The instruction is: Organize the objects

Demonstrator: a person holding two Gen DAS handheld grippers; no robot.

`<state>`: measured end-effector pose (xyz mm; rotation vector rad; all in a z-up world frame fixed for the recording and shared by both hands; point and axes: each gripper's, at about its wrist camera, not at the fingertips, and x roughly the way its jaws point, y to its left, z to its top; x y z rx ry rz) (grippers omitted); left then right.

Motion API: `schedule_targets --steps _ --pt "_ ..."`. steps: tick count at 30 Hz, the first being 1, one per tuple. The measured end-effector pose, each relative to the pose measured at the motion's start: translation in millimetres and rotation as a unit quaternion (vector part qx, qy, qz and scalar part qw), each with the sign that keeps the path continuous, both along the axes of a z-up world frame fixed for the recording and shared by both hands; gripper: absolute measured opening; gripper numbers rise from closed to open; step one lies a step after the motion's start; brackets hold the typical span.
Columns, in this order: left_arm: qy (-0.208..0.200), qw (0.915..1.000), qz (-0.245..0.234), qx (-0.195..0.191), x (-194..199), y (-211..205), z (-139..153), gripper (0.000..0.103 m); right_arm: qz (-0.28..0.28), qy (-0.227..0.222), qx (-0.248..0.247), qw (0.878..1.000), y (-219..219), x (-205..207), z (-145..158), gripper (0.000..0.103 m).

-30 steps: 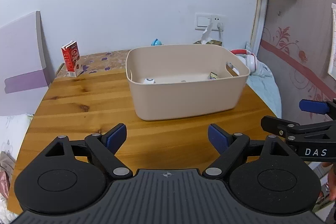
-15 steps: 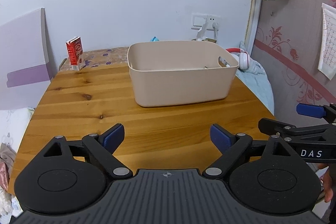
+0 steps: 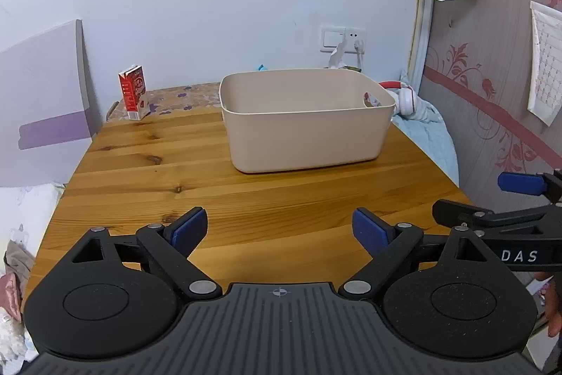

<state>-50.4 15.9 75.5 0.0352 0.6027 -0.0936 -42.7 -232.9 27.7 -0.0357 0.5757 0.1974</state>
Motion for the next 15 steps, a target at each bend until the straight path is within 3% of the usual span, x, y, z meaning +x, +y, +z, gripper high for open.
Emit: schedule_targets --steps 15 --pt "0.004 0.9997 0.023 -0.005 -6.2 5.1 -5.2 0.094 0.014 0.000 0.006 1.000 -2.6 -6.7 -0.7 0.103"
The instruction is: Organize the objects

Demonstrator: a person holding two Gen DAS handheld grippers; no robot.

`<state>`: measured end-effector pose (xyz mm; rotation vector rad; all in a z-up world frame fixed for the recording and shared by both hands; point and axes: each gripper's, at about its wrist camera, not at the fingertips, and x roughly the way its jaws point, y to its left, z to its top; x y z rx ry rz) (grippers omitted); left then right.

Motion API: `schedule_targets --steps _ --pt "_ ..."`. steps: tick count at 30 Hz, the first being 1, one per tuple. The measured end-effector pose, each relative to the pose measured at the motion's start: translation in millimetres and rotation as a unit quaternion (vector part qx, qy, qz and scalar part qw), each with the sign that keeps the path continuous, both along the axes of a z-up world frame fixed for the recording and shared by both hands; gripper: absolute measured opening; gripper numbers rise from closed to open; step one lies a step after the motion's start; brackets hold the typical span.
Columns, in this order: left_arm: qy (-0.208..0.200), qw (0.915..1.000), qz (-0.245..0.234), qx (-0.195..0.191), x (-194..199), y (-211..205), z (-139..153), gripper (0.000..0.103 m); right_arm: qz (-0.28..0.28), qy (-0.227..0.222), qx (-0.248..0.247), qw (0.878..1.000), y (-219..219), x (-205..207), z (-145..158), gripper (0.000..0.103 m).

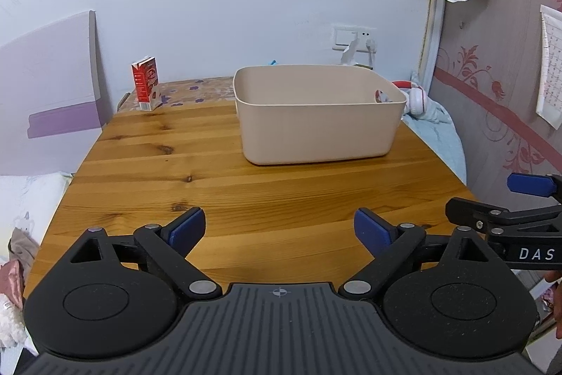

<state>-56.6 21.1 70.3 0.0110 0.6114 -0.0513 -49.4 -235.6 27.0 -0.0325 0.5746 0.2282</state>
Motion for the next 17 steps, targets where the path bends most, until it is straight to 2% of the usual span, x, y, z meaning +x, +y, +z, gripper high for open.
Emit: schedule_targets --steps 17 --pt "0.010 0.9996 0.026 -0.005 13.7 7.0 -10.0 0.095 -0.002 0.013 0.009 1.000 -4.6 14.7 -10.1 0.103"
